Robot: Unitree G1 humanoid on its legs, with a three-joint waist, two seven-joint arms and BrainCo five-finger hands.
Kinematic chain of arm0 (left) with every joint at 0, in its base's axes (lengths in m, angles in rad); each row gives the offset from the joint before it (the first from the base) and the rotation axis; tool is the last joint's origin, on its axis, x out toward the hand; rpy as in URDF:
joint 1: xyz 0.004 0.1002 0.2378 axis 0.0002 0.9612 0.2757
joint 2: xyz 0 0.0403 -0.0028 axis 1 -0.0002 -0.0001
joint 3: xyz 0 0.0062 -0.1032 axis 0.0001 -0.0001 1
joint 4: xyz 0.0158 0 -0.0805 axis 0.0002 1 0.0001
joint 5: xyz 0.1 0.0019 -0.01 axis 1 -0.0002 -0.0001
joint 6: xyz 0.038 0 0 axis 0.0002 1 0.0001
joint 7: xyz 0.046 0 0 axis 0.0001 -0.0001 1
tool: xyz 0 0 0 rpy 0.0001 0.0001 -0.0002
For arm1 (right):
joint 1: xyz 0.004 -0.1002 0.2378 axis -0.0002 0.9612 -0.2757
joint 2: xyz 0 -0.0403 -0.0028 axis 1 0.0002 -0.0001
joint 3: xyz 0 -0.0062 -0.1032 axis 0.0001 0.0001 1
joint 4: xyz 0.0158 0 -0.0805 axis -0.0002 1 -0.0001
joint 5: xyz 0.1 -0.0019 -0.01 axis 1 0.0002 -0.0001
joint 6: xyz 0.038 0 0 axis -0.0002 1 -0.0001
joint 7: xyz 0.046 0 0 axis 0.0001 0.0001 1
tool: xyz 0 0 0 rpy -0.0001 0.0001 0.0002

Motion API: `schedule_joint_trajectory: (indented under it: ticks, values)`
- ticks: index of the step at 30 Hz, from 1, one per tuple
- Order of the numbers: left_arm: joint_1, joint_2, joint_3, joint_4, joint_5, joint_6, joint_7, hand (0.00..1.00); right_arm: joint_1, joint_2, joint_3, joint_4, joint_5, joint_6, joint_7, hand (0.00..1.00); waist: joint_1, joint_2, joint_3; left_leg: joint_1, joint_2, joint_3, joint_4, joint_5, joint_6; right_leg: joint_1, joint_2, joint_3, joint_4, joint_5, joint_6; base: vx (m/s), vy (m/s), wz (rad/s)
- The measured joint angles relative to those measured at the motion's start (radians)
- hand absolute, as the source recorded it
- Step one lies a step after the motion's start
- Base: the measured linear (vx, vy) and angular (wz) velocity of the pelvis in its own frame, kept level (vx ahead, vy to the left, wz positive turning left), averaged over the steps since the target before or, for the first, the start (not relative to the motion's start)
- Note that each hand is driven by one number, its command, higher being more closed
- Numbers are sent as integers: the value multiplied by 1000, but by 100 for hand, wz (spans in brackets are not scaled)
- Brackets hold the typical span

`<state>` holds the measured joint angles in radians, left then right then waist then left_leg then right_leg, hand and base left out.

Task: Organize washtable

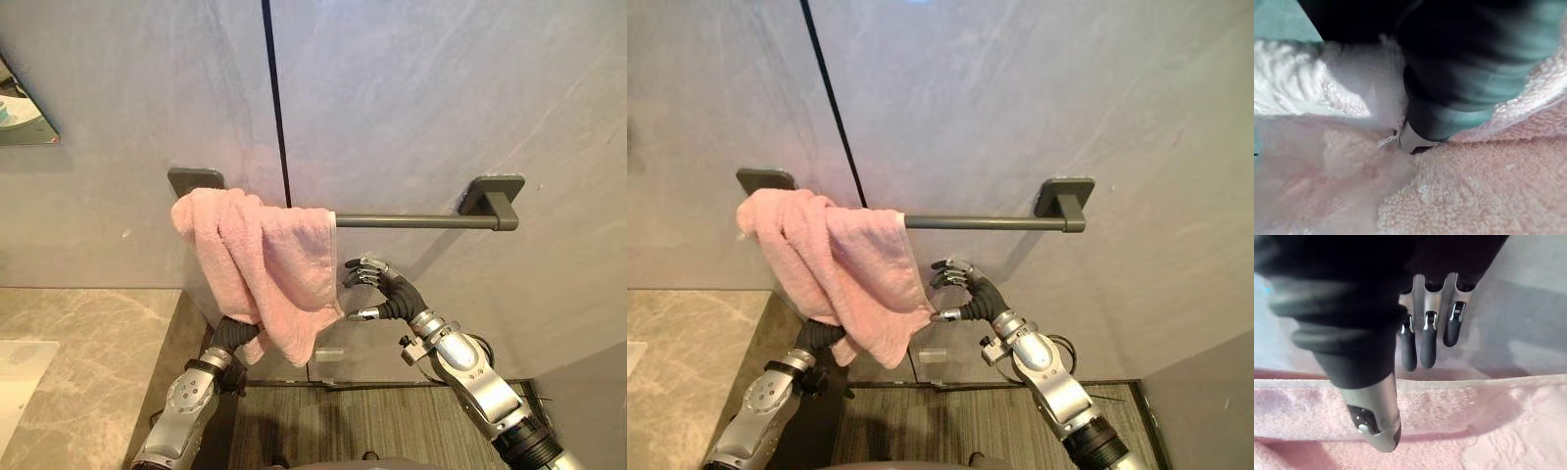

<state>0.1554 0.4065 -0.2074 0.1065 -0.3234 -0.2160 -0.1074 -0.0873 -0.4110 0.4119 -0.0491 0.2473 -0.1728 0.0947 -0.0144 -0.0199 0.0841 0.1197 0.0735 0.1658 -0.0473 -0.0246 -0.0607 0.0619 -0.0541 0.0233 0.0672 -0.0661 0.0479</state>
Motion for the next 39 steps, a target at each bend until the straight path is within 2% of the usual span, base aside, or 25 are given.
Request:
schedule_joint_trajectory:
  ticks: [13, 14, 20, 39]
  values:
    - [0, -28, 0, 0, 1, 0, 0, 100, -44, 60, 15, 0, 0, -5, -6, 0, 4, -13, -4, -7, 0, -29, -7, 13, 0, 6, -1, -23, -3, 0, 0, -16, -18, 6]
    - [0, -35, 0, 0, 1, 0, 0, 100, -46, 70, 15, 0, 0, -5, -8, 100, 4, -14, -5, -7, 0, -29, -7, 13, 0, 6, -1, -23, -3, 0, 0, 0, 0, 0]
    - [0, -47, 0, 0, 2, 0, 2, 100, -60, 110, 14, 6, 0, -6, -10, 100, 4, -20, -8, -7, 0, -30, -7, 13, 0, 6, -1, -23, -3, 0, 0, 0, 0, 0]
    - [0, -93, 24, 1, 3, 0, 6, 100, -22, 160, -41, 16, 0, -15, -8, 100, 3, -34, -4, -8, -1, -38, -23, 23, 0, 1, -1, -29, -4, 0, 0, -2, -1, 0]
